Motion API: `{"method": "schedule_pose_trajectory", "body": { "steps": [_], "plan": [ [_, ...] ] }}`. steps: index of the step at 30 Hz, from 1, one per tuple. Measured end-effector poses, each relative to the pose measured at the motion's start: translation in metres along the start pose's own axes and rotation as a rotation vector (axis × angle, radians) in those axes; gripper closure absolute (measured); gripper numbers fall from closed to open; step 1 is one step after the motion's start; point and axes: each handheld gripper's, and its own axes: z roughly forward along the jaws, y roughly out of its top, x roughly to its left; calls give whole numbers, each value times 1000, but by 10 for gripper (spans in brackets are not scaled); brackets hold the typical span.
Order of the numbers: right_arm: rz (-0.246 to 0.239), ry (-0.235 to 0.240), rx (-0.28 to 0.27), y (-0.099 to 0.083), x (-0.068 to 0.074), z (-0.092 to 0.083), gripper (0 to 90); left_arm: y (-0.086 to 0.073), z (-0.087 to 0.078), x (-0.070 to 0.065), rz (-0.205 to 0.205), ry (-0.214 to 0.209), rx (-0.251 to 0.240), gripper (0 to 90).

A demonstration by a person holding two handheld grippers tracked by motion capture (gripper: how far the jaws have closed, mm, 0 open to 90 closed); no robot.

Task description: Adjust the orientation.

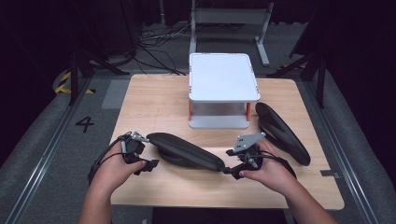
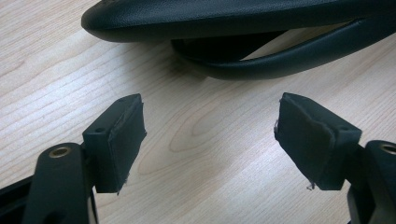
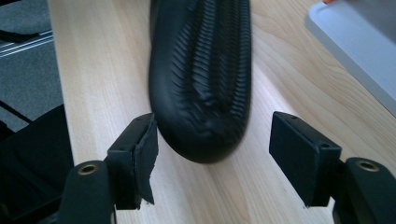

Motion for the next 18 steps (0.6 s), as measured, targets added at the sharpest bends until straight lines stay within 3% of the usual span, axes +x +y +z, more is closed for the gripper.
{"method": "schedule_pose_trajectory", "body": {
  "steps": [8, 18],
  "plan": [
    [-51, 10, -9, 7, 9, 14, 333, 0, 2, 0, 0, -2, 5, 245],
    [-134, -50, 33, 11, 13, 34, 330, 0, 4, 0, 0, -9, 12, 245]
  ]
}}
